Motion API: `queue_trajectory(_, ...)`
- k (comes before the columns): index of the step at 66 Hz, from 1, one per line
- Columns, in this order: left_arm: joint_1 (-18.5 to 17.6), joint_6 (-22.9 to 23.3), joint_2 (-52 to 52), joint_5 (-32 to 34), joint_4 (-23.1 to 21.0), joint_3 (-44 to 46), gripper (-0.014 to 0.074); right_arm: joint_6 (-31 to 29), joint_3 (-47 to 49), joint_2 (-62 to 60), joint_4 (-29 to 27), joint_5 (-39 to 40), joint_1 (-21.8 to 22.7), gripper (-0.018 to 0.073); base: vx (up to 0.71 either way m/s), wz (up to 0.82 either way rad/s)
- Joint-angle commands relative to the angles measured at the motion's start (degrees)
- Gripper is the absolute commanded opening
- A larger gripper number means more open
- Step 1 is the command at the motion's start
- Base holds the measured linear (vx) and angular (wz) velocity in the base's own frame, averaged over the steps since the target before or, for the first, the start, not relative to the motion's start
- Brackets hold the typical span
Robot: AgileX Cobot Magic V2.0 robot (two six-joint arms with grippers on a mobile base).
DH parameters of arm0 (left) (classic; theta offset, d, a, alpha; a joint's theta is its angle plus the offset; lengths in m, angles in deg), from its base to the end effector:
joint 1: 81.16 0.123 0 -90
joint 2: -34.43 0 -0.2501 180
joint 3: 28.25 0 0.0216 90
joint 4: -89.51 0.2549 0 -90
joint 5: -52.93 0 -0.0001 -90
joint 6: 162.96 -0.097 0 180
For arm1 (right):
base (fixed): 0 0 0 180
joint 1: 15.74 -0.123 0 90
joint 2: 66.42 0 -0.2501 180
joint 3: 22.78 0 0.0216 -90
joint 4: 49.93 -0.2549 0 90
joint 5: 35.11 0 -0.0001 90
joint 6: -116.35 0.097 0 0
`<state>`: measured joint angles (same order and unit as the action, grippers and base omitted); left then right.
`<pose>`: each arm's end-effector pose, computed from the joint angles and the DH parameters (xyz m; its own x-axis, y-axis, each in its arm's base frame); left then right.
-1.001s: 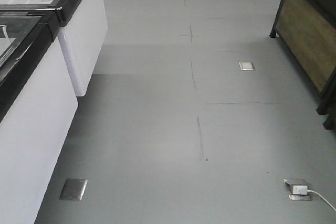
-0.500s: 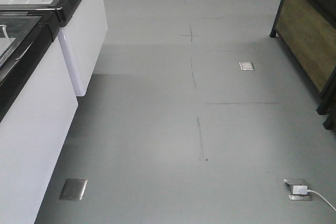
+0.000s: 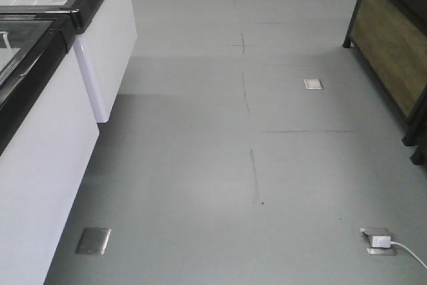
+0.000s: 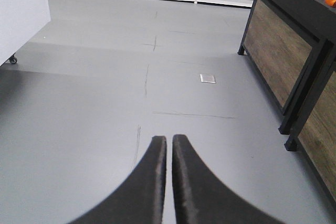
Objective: Left arm holds basket, right arm returns cookies
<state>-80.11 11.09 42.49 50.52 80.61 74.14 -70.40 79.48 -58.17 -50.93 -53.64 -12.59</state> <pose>0.1019 0.0012 0.2021 0.0346 -0.0507 -0.9981 -0.0101 0.9986 -0.0511 0.0990 -0.0049 0.1738 -0.2540 -0.0873 -0.9633 0.0240 0.9950 -0.0965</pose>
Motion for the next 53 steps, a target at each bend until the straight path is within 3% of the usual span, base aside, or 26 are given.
queue_trajectory(1, -0.1, 0.1, -0.6, 4.6, -0.1, 1.6, -0.0006, -0.5, -0.9, -0.7, 0.5, 4.1, 0.3, 0.0004, 0.0, 0.0)
queue_trajectory(25, -0.1, 0.5, -0.6, 10.3, -0.1, 1.6, -0.0006, -0.5, -0.9, -0.7, 0.5, 4.1, 0.3, 0.0004, 0.0, 0.0)
queue_trajectory(43, -0.1, 9.3, -0.6, 17.5, -0.1, 1.7, -0.0005, -0.5, -0.9, -0.7, 0.5, 4.1, 0.3, 0.0004, 0.0, 0.0)
queue_trajectory(53, -0.1, 10.2, -0.5, 20.6, 0.2, 4.9, -0.0005, -0.5, -0.9, -0.7, 0.5, 4.1, 0.3, 0.0004, 0.0, 0.0)
